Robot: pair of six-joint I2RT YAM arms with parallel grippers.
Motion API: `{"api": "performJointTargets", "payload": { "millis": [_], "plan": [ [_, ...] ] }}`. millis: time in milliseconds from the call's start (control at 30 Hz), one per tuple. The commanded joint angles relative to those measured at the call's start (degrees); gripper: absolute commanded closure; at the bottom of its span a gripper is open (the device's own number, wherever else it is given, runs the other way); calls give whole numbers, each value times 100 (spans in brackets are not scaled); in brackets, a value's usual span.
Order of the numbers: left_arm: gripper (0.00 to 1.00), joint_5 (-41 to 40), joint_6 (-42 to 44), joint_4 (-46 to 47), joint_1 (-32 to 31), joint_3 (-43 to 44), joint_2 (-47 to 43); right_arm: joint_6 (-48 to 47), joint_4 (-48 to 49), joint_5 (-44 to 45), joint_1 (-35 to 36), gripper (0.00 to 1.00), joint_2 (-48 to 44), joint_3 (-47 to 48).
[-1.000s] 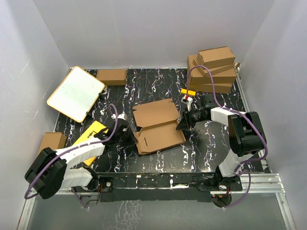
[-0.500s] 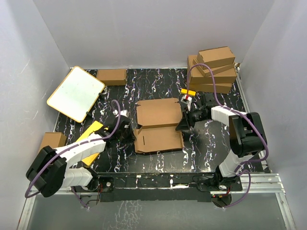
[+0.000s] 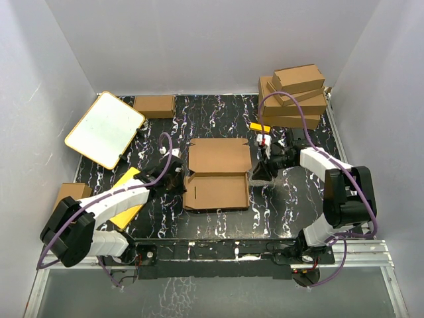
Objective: Fold the paper box
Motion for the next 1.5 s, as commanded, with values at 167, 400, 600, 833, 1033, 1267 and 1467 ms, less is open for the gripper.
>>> {"api": "performJointTargets", "payload": {
  "millis": [167, 400, 600, 833, 1033, 1267, 1467],
  "plan": [
    [99, -40, 302, -196, 5, 346, 109, -1476, -164, 132, 26, 65, -164, -257],
    [99, 93, 356, -182, 4, 492, 327, -1668, -244, 37, 283, 65, -72, -312],
    [99, 162, 340, -107, 5, 510, 372, -1798, -288, 233, 527, 65, 45, -316],
    [99, 132, 257, -57, 12, 395, 307, -1805, -286, 417, 600, 65, 22, -268],
    [93, 162, 192, 7, 52, 246, 210, -1856, -355, 521, 601, 65, 39, -225],
    [77, 82, 91, -359, 77, 284, -166, -1874, -378, 545, 598, 65, 21, -218],
    [74, 368, -240, -821, 75, 229, -974, -1874, -400, 508, 599, 65, 10, -209]
  ]
}}
